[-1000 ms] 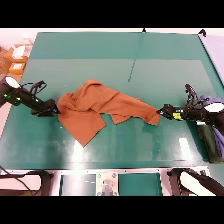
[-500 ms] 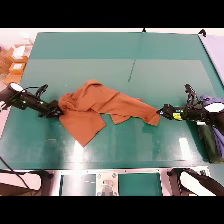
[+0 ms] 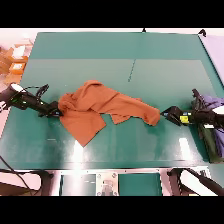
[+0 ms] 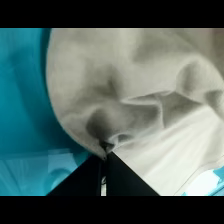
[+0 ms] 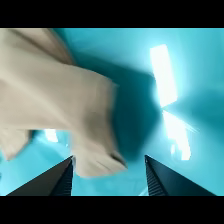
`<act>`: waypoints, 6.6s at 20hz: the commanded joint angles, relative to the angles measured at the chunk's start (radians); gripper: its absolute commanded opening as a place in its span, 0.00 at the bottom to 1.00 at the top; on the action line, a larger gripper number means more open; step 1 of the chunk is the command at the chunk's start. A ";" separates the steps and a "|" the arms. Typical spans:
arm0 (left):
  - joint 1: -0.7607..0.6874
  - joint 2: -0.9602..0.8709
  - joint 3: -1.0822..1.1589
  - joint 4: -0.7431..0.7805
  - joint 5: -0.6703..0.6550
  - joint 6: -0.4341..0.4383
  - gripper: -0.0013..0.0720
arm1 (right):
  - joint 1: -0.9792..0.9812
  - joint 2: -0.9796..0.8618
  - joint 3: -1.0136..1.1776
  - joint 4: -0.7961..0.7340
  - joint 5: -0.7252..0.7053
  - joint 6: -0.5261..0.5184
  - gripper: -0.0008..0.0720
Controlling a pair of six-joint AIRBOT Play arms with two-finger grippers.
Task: Fold the shirts.
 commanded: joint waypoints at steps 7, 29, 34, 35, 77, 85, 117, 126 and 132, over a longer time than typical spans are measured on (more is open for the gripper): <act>0.001 0.000 0.000 0.008 -0.018 0.031 0.05 | 0.060 -0.106 -0.178 0.267 -0.120 -0.203 0.76; 0.001 0.745 0.999 -0.327 0.172 0.027 0.05 | -0.236 0.213 1.194 0.413 0.171 -0.041 0.03; 0.001 0.806 1.086 -0.275 0.180 -0.022 0.05 | -0.278 0.280 1.366 0.401 0.158 -0.013 0.03; 0.001 0.807 1.086 -0.234 0.179 -0.034 0.05 | -0.278 0.288 1.366 0.394 0.157 -0.012 0.03; -0.074 -0.250 0.545 0.080 -0.229 -0.205 0.05 | 0.043 -0.859 0.948 -0.173 0.446 0.103 0.03; -0.078 -0.229 0.571 0.068 -0.381 -0.216 0.70 | 0.052 -0.793 1.032 -0.237 0.565 0.190 0.42; -0.034 0.727 -0.851 -0.487 0.275 -0.064 0.05 | -0.053 0.251 -0.378 0.013 -0.196 0.286 0.21; -0.034 0.732 -0.551 -0.199 -0.011 -0.185 0.05 | -0.053 0.258 -0.245 -0.225 0.024 0.311 0.03; -0.034 0.731 -0.336 -0.160 -0.092 -0.250 0.05 | -0.053 0.263 -0.138 -0.291 0.127 0.359 0.03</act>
